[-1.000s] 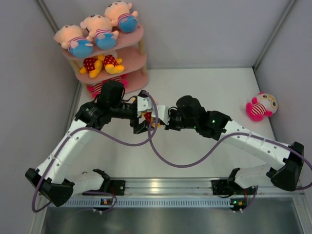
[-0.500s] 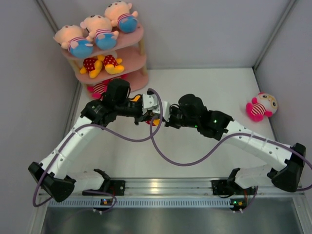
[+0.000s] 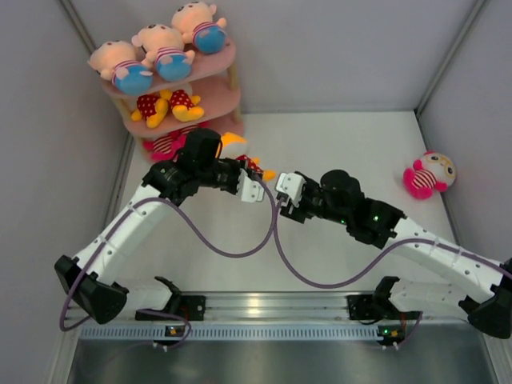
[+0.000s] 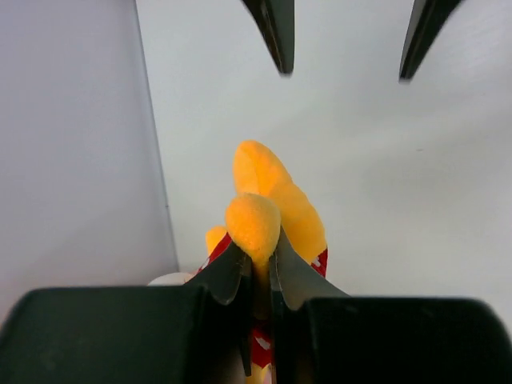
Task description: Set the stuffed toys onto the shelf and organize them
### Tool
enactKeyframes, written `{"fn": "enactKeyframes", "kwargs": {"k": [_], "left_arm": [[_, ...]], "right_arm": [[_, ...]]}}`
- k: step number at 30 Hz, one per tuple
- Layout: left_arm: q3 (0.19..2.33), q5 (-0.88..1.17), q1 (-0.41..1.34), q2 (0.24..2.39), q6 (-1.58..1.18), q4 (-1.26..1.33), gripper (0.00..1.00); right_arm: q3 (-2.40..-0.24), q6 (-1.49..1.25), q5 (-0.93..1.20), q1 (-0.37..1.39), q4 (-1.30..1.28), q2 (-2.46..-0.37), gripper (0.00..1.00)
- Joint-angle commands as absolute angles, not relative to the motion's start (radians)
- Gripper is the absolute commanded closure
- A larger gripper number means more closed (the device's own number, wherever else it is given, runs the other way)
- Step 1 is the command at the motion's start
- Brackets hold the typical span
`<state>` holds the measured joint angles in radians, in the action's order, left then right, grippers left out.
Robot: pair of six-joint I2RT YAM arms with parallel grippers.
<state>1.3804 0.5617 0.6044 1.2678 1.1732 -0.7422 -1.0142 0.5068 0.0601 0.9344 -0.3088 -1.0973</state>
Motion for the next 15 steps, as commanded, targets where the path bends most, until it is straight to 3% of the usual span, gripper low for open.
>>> {"fn": "enactKeyframes", "kwargs": {"k": [1, 8, 15], "left_arm": [[1.422, 0.515, 0.598, 1.307, 1.495, -0.695, 1.0], [1.394, 0.466, 0.565, 1.362, 1.817, -0.695, 1.0], [1.474, 0.498, 0.489, 1.488, 1.976, -0.693, 1.0]], "right_arm": [[-0.971, 0.459, 0.051, 0.894, -0.195, -0.974, 0.43], [-0.876, 0.434, 0.006, 0.805, -0.282, -0.833, 0.38], [-0.842, 0.407, 0.035, 0.778, -0.245, -0.844, 0.38]]}}
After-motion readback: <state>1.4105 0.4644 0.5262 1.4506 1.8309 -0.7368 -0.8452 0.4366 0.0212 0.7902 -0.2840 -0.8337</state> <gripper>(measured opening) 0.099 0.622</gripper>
